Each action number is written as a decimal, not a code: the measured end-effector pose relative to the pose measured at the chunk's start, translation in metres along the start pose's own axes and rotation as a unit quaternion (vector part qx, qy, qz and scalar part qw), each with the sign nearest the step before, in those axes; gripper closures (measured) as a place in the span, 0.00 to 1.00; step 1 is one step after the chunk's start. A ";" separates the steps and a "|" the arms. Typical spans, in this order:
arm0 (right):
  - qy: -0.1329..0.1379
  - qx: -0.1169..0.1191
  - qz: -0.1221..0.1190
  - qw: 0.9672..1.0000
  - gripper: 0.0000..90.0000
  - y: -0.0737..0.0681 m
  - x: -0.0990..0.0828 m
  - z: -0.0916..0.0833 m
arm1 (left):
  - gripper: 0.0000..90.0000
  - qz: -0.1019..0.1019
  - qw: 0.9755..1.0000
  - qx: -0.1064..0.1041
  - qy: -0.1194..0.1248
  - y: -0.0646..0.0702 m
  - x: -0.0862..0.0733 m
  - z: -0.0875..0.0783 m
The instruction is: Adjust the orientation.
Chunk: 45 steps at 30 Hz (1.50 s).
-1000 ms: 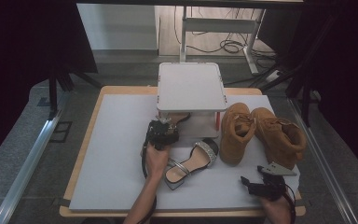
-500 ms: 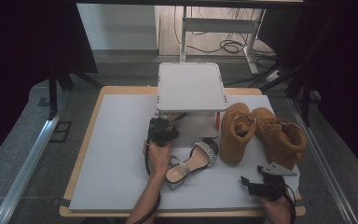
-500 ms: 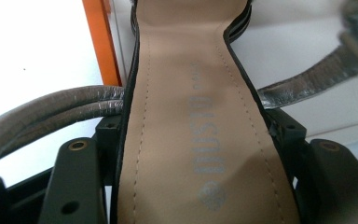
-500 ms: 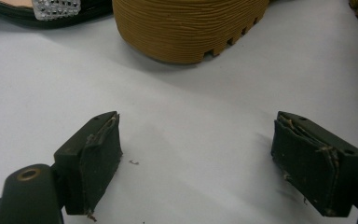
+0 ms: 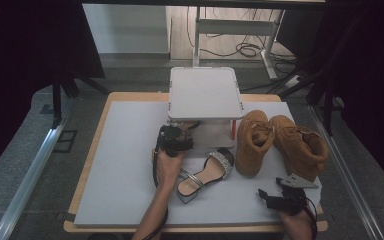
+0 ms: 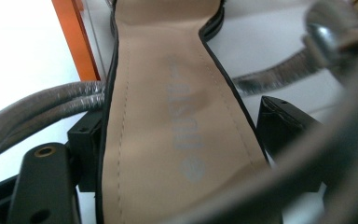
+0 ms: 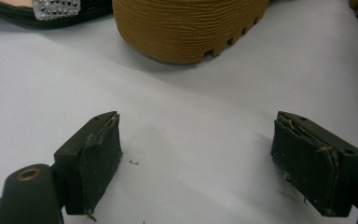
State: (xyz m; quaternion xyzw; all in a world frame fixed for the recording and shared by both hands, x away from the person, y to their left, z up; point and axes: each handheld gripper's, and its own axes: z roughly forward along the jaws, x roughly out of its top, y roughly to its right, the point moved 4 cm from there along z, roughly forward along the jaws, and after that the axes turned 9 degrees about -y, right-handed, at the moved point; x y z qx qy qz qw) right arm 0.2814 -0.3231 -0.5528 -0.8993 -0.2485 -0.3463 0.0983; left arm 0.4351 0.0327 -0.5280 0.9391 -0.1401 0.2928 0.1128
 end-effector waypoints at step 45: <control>0.000 0.000 0.000 1.000 0.17 0.000 0.000 0.000 | 0.46 0.040 0.999 -0.013 0.027 -0.002 -0.027 -0.028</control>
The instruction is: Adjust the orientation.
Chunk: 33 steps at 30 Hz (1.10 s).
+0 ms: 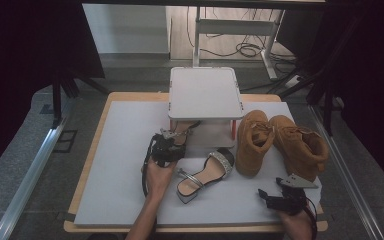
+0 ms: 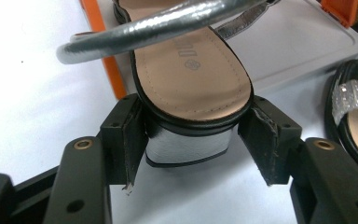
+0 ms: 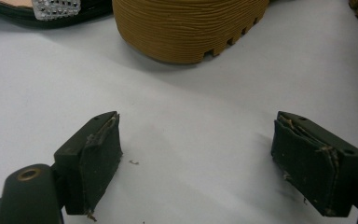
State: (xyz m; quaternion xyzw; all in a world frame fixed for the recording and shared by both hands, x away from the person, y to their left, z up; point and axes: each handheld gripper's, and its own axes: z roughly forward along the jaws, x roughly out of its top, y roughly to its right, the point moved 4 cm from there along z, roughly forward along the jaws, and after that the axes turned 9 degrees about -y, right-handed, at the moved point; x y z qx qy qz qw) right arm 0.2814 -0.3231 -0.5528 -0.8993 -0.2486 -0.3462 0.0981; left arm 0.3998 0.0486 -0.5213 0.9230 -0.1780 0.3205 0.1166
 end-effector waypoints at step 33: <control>0.000 0.000 0.000 1.000 0.17 0.000 0.000 0.000 | 0.73 0.061 0.992 -0.104 -0.047 0.016 -0.012 -0.009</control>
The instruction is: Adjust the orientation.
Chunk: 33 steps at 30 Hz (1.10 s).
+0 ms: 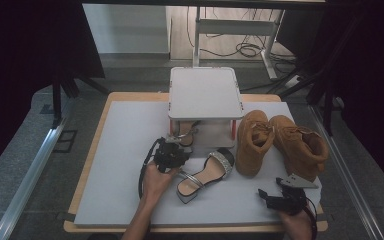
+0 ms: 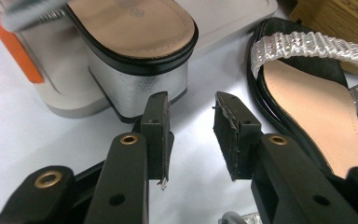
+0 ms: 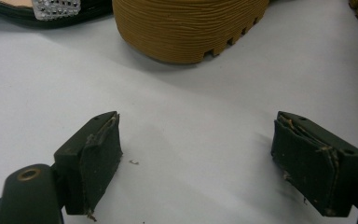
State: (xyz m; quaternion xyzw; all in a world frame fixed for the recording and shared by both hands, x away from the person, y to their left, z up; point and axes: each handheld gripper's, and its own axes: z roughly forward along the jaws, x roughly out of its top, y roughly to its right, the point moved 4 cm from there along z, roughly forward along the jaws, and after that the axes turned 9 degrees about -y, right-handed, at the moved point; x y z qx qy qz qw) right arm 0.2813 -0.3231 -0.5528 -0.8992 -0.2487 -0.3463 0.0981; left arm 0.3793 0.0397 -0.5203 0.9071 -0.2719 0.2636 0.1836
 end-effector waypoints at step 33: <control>0.000 0.000 0.000 1.000 0.17 0.000 0.000 0.000 | 0.99 0.021 0.998 0.039 0.032 -0.003 0.029 0.022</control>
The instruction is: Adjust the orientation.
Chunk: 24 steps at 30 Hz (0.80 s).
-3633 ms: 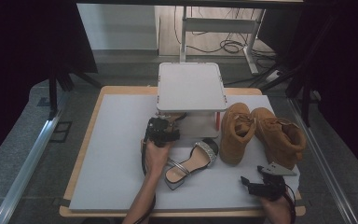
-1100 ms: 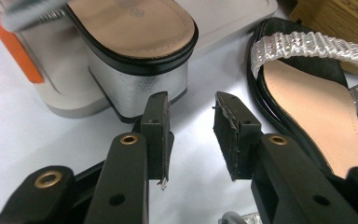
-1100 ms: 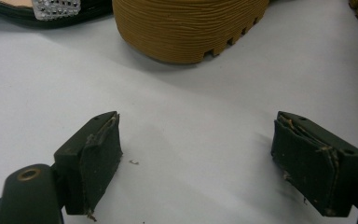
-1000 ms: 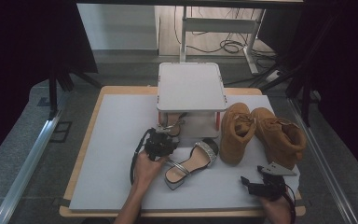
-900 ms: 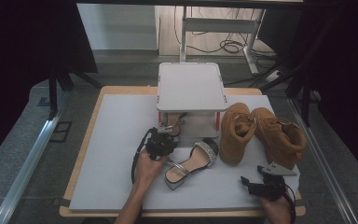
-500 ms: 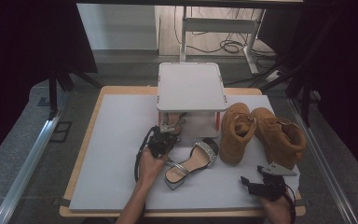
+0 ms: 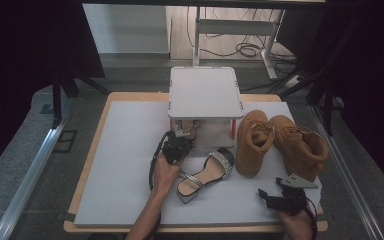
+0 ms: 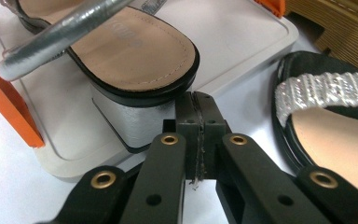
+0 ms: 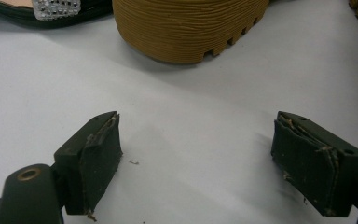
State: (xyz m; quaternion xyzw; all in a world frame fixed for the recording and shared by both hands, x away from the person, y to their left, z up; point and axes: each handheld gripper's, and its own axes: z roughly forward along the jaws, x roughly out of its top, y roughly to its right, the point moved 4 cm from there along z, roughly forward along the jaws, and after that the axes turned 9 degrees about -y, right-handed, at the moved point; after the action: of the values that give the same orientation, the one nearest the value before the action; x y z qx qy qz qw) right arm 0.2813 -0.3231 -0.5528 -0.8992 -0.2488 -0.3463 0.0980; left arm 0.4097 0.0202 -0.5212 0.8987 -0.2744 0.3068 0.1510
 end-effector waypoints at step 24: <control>0.001 0.000 0.000 1.000 0.17 0.000 0.000 0.000 | 0.99 -0.008 1.000 0.004 0.001 -0.009 0.009 0.006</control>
State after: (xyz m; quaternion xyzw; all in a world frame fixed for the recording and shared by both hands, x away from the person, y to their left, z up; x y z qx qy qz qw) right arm 0.2814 -0.3231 -0.5529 -0.8990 -0.2483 -0.3471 0.0984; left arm 0.4238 0.0210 -0.5211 0.9012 -0.2655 0.3080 0.1501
